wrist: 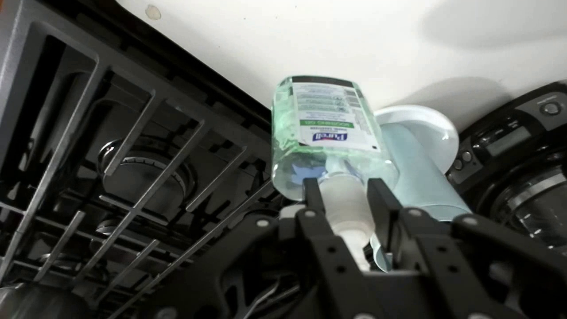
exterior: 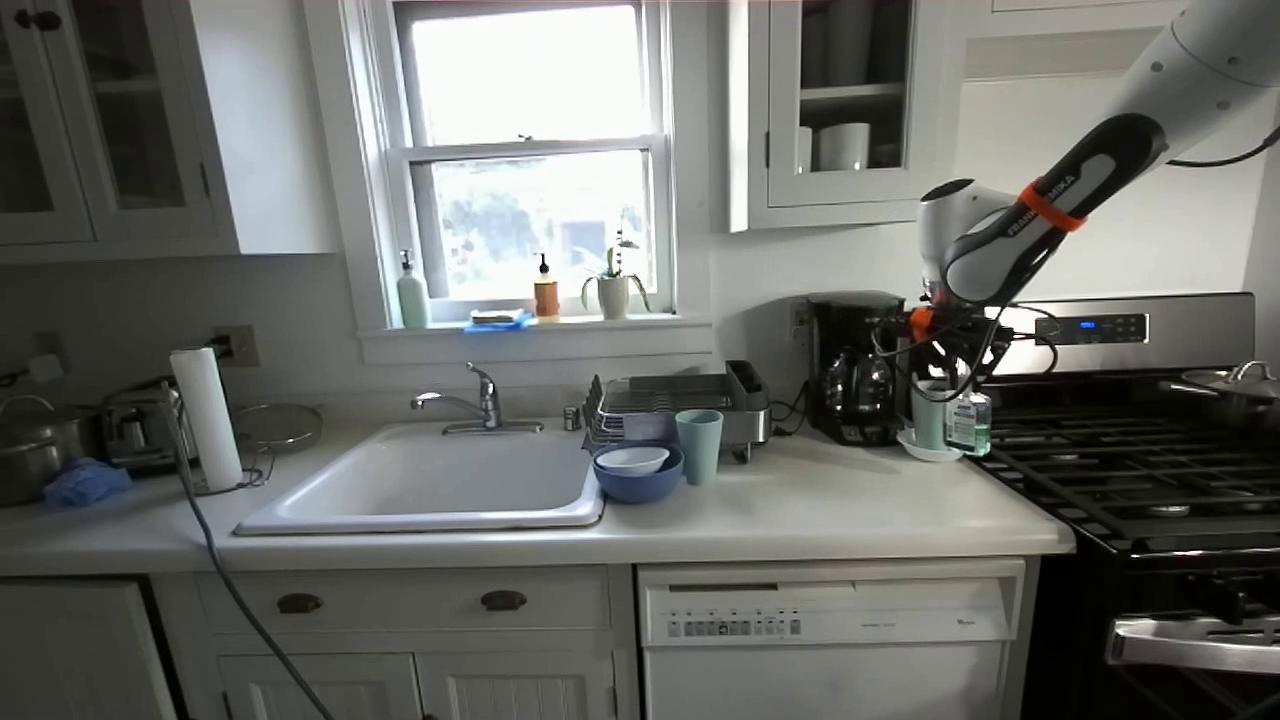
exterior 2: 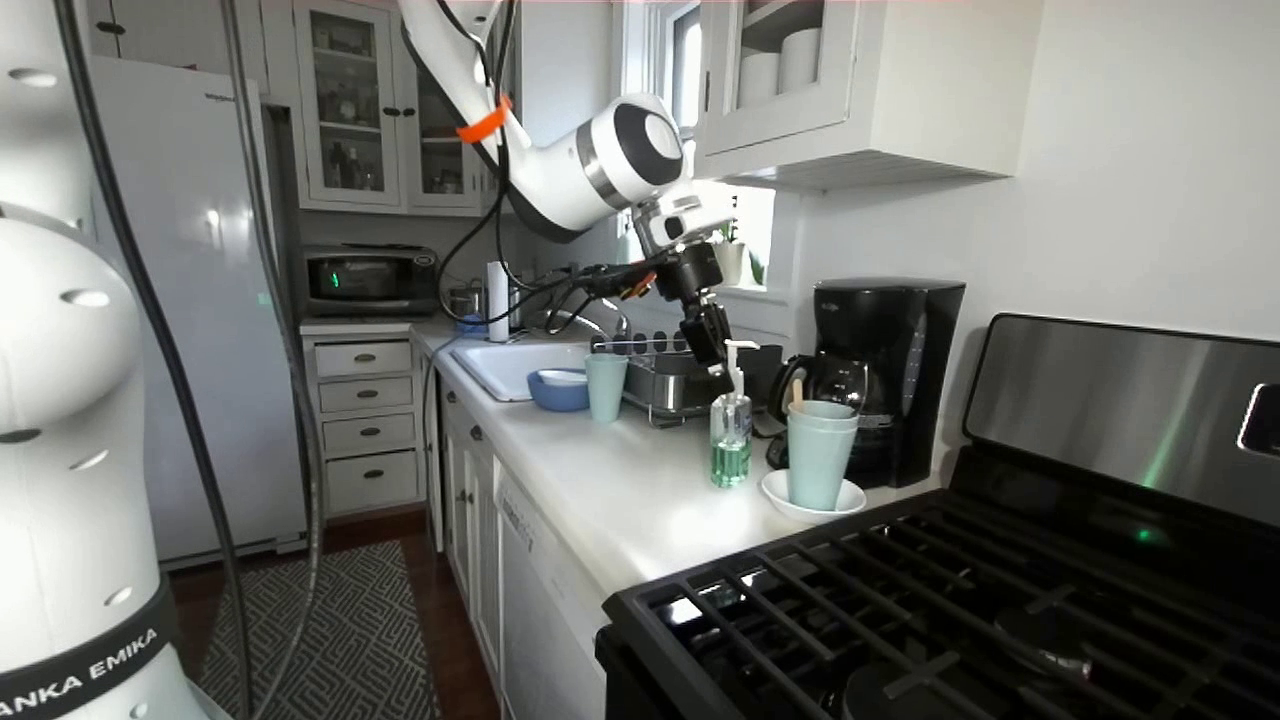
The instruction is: Move the soap bottle to the right
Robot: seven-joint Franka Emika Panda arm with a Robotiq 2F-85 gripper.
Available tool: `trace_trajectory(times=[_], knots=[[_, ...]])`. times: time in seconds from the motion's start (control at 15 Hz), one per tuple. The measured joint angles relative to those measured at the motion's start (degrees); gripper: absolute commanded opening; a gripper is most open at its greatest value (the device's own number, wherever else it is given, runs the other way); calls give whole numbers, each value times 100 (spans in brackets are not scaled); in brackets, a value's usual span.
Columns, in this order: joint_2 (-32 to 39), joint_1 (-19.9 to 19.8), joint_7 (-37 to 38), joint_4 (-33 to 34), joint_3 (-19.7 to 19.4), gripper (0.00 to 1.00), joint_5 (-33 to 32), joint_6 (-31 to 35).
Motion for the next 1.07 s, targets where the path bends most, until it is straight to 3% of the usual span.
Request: trace_trajectory(times=[0.2, 0.27, 0.6, 1.07], knots=[[0, -16, -61, -28, -5, 31, 0, 45], [0, -10, -61, -28, 1, 8, 0, 45], [122, -12, -318, -28, 14, 8, -10, 55], [421, -200, -2026, -40, -45, 8, 73, 772]])
